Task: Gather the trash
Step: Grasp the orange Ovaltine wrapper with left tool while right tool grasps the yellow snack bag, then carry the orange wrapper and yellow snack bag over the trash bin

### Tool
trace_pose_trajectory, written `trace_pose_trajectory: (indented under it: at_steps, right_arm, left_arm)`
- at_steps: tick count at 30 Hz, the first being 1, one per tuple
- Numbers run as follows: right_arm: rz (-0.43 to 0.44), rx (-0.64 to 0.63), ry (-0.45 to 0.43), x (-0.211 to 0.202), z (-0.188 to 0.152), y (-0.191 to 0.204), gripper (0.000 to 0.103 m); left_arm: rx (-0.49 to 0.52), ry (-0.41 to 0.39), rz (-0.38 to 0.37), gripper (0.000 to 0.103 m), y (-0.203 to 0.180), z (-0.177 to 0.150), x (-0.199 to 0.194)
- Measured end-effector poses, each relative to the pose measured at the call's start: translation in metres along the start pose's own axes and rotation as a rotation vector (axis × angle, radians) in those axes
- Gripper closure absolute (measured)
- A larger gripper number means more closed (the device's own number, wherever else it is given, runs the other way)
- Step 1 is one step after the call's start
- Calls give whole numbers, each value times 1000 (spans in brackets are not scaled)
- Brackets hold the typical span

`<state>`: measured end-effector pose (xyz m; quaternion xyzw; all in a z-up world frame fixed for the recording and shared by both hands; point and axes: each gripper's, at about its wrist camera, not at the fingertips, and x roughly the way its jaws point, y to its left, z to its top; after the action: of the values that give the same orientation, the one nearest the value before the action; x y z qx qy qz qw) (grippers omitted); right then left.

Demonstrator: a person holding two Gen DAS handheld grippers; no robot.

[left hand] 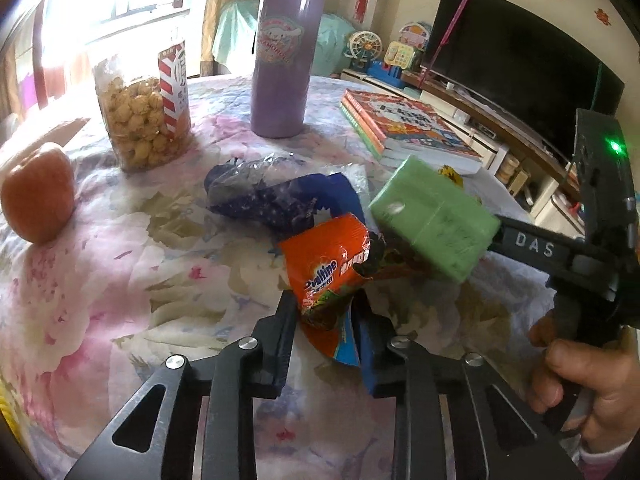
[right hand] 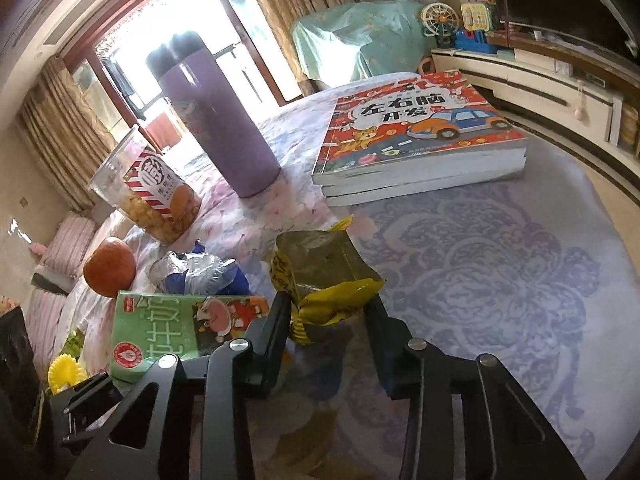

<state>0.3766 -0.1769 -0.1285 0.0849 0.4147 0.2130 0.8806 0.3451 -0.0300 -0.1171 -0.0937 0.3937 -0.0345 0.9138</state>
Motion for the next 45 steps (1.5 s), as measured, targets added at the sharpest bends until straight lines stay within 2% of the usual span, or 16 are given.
trace_pose_trajectory:
  at_steps: [13, 22, 33, 45]
  right_arm:
    - [-64, -26, -55, -77, -37, -18, 66]
    - [-119, -45, -108, -132, -72, -23, 66]
    - [-170, 17, -139, -183, -112, -47, 66]
    - [-221, 93, -170, -222, -142, -79, 66]
  left_arm:
    - [-17, -15, -36, 80, -3, -34, -49]
    - [18, -8, -125, 80, -35, -57, -83]
    - [101, 4, -213, 80, -84, -63, -91]
    - [176, 14, -257, 80, -133, -69, -91]
